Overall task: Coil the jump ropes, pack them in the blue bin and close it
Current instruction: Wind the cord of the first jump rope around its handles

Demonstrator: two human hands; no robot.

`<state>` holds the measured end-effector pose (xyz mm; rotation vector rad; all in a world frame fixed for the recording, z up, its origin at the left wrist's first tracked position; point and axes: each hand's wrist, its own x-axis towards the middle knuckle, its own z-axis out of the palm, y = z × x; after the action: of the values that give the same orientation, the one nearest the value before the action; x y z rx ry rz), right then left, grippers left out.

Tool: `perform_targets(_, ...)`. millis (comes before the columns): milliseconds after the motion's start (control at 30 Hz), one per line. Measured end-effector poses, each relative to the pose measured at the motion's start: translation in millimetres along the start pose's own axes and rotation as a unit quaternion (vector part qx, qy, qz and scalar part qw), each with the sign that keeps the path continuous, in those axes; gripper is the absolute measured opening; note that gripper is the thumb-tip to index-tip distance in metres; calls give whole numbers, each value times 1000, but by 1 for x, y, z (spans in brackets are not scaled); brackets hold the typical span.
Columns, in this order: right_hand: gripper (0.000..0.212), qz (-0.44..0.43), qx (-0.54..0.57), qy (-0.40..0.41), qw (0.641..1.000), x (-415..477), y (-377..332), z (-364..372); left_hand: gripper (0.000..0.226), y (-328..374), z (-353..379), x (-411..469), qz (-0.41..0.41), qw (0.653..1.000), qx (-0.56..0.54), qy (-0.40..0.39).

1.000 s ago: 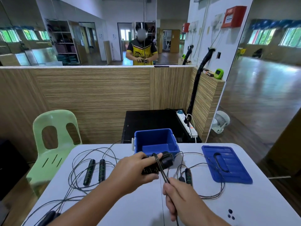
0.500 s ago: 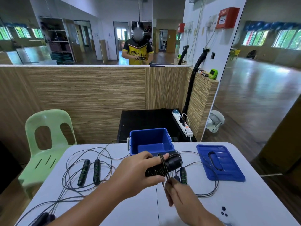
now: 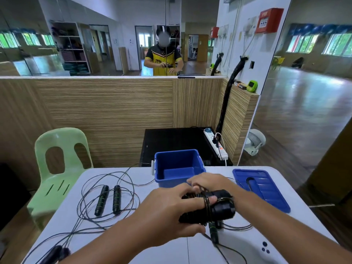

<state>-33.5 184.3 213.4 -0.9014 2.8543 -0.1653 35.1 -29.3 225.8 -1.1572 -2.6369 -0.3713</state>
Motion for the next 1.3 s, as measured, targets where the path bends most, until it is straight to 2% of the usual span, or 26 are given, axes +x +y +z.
perform_targets(67,31,-36,-45,29,998,7,7,-9,62,1,-3,1,18,1000,7,6)
perform_targets(167,38,-82,-54,86,992,8,15,-19,62,1,-4,0,31,999,1,-5)
perform_targets(267,32,-132,-128,89,979,5,14,-37,64,-2,0,-4,12,1000,1,-23)
perform_targets(467,26,-95,-170,8,981,-3,0,-53,63,-2,2,-6,-43,995,-14,-85)
perform_targets(633,22,-74,-180,-18,981,-14,-7,-62,60,-1,3,-8,-89,988,-34,-123)
perform_targets(700,22,-63,-148,-25,987,-19,-13,-63,59,0,3,-7,-94,985,-43,-136)
perform_targets(800,22,-43,-28,-19,999,-23,-13,-61,55,4,2,-4,-86,985,-59,-137)
perform_targets(967,31,-12,141,37,989,-31,-18,-49,45,6,3,0,-89,986,-93,-109)
perform_targets(1133,20,4,191,76,979,-39,-25,-43,44,-1,10,-5,-116,982,-143,-49)
perform_targets(1233,27,19,205,86,975,-41,-26,-39,46,-4,17,-9,-130,978,-162,-25)
perform_targets(1300,23,17,217,95,971,-43,-24,-35,47,-5,20,-10,-141,975,-170,-11)
